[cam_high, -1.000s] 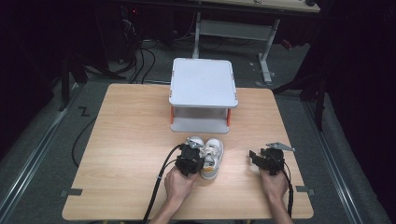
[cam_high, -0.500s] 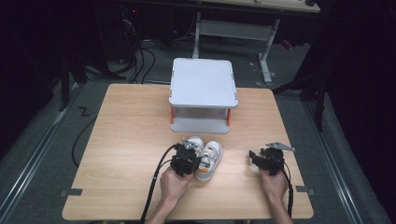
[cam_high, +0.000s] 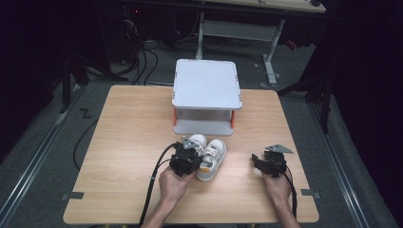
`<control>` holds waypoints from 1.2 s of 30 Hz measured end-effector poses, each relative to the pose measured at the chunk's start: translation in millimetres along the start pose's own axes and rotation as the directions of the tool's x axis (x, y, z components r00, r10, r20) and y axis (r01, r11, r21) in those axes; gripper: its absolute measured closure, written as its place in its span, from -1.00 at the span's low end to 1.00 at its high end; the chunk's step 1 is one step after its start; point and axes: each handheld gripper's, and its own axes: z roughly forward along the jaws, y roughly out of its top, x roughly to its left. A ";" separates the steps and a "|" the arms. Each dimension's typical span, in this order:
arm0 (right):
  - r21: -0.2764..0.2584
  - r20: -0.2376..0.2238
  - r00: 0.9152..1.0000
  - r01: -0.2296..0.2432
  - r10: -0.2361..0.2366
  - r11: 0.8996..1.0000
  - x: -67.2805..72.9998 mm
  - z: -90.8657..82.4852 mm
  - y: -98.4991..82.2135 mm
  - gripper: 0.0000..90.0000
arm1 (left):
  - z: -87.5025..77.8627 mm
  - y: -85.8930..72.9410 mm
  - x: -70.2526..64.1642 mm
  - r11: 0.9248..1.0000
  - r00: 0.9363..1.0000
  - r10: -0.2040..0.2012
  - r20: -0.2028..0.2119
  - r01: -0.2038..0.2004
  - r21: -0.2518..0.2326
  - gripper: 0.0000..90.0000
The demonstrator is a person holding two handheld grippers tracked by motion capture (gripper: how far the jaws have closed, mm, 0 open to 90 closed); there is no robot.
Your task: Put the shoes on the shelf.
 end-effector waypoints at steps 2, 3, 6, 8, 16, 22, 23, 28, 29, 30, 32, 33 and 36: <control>0.001 -0.004 1.000 0.001 -0.001 1.000 -0.2 0.2 0.2 -0.04 | 0.4 1.4 1.4 1.000 1.000 0.002 0.000 -0.002 -0.002 0.83; 0.000 -0.005 1.000 0.001 -0.001 1.000 -0.3 0.2 0.3 -0.02 | 0.7 2.3 1.8 1.000 1.000 0.002 -0.001 -0.002 -0.002 0.83; 0.012 -0.018 1.000 0.001 0.000 1.000 0.1 -1.6 2.0 0.20 | 1.4 5.3 3.5 1.000 1.000 0.013 -0.004 -0.013 0.000 0.83; 0.007 -0.033 0.999 -0.016 0.016 1.000 -0.2 -2.9 3.0 0.24 | 2.0 7.8 4.9 1.000 1.000 0.017 -0.008 -0.017 0.000 0.83; -0.044 -0.125 0.992 0.002 -0.008 0.999 1.9 -11.9 13.4 0.35 | 8.0 17.4 11.9 1.000 0.999 0.027 -0.023 -0.028 -0.006 0.83; -0.107 -0.166 0.983 0.063 -0.080 0.992 13.1 -20.2 33.4 0.26 | 11.5 22.7 17.0 1.000 1.000 0.015 -0.012 -0.015 -0.012 0.83; -0.109 -0.167 0.981 0.078 -0.096 0.991 15.8 -21.2 37.4 0.27 | 12.6 23.8 17.2 1.000 1.000 0.019 -0.019 -0.019 -0.010 0.83; -0.140 -0.190 0.971 0.121 -0.147 0.983 26.8 -25.3 56.7 0.26 | 14.6 29.4 19.1 0.999 0.999 0.035 -0.041 -0.035 -0.010 0.83; -0.146 -0.201 0.968 0.122 -0.150 0.982 28.9 -26.3 61.6 0.26 | 14.5 30.5 19.9 0.999 0.999 0.036 -0.041 -0.036 -0.011 0.84; -0.153 -0.208 0.966 0.124 -0.154 0.980 30.0 -26.7 64.6 0.26 | 14.6 31.8 21.0 0.999 0.999 0.031 -0.038 -0.032 -0.018 0.84; -0.171 -0.224 0.961 0.125 -0.162 0.977 33.1 -29.3 72.6 0.27 | 15.3 34.3 23.8 0.999 0.999 0.029 -0.035 -0.029 -0.020 0.83; -0.181 -0.240 0.957 0.120 -0.162 0.976 34.8 -31.9 79.2 0.27 | 15.7 35.3 24.6 0.999 0.999 0.029 -0.034 -0.030 -0.019 0.84; -0.202 -0.262 0.950 0.117 -0.168 0.973 37.4 -36.8 91.6 0.26 | 17.7 38.4 25.7 0.999 0.999 0.023 -0.037 -0.024 -0.028 0.83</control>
